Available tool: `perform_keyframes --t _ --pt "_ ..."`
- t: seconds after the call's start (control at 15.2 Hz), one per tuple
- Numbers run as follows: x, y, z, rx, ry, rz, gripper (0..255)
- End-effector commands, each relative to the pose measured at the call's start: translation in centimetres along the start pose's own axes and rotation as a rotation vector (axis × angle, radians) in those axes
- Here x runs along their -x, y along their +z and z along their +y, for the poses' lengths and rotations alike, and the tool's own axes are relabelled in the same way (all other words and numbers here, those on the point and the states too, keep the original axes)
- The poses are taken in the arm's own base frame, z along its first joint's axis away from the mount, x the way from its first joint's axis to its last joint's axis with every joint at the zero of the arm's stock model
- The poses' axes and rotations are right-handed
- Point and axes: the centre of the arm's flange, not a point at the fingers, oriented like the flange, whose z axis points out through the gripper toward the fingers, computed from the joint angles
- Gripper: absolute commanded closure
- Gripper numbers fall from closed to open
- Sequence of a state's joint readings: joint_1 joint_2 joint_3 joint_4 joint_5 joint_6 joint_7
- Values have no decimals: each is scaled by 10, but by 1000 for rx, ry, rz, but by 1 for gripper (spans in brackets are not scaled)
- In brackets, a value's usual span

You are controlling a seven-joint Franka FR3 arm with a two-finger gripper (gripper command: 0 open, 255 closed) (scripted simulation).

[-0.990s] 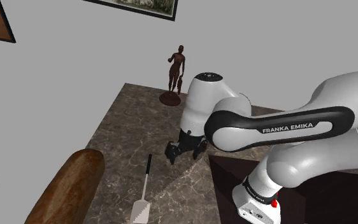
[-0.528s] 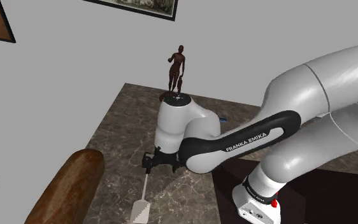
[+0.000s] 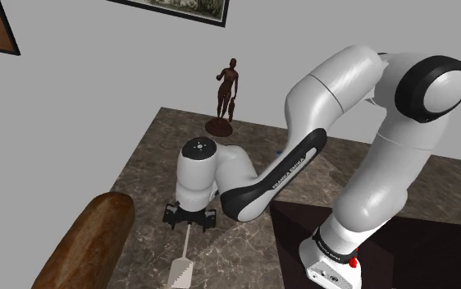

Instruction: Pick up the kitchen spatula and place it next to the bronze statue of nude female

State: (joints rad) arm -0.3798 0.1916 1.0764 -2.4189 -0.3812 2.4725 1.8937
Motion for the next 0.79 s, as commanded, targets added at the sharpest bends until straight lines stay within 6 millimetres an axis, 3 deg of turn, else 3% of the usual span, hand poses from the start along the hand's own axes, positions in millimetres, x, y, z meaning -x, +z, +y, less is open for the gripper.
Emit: perform_keyframes --t 0.0,0.2,0.73 --pt "1 10 0 -1 2 2 0" --pt "1 29 0 -1 2 2 0" --pt "1 29 0 -1 2 2 0"
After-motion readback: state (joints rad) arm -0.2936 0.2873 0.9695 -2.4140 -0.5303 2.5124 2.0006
